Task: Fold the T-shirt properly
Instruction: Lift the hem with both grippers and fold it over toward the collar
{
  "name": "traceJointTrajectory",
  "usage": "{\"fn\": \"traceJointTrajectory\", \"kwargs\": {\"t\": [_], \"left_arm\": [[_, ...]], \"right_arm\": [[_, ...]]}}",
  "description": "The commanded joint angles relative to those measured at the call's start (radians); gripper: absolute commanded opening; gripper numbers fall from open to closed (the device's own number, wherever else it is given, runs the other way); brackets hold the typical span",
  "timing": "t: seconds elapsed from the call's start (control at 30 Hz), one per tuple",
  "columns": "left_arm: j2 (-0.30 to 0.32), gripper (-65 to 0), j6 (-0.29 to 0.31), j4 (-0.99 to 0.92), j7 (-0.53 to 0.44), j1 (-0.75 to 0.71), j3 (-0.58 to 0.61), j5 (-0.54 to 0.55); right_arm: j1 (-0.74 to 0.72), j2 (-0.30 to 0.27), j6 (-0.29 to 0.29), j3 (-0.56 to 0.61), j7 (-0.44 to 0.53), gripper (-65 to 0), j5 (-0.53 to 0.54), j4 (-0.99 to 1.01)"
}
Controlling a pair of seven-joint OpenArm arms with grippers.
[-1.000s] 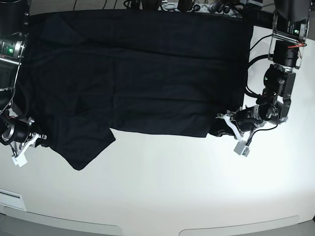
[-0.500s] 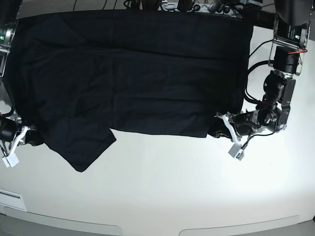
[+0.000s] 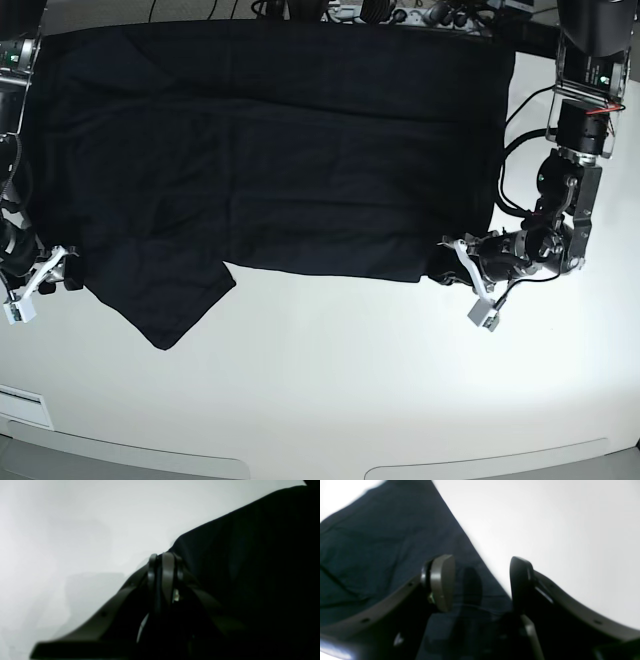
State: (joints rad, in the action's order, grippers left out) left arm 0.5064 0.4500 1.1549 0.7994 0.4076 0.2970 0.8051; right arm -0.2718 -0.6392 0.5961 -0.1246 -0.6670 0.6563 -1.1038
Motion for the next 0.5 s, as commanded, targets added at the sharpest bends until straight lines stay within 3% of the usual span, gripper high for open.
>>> {"fn": "traceJointTrajectory", "kwargs": {"t": [0.0,0.13,0.33,0.47], "left_arm": [[0.012,-65.0,-0.001,0.003,0.051,-0.008,0.002,-0.022],[0.012,-65.0,0.0,0.003,0.059,-0.029,0.002,0.003],[0.013,-65.0,0.0,0.003,0.07,-0.037,0.002,0.008],[0.012,-65.0,0.0,0.003,0.07,-0.04,0.002,0.009]], "right_arm": [[-0.042,-0.008,0.018,-0.006,0.02,-28.2,0.019,0.032],[-0.109,0.031,0.101,-0.006,0.043,-28.2,0.032,0.209],[-0.138,0.053,0.102,-0.006,0.046,-28.2,0.049,0.262],[-0.138,0.066,0.102,-0.006,0.072,-28.2,-0.015,0.262]]}}
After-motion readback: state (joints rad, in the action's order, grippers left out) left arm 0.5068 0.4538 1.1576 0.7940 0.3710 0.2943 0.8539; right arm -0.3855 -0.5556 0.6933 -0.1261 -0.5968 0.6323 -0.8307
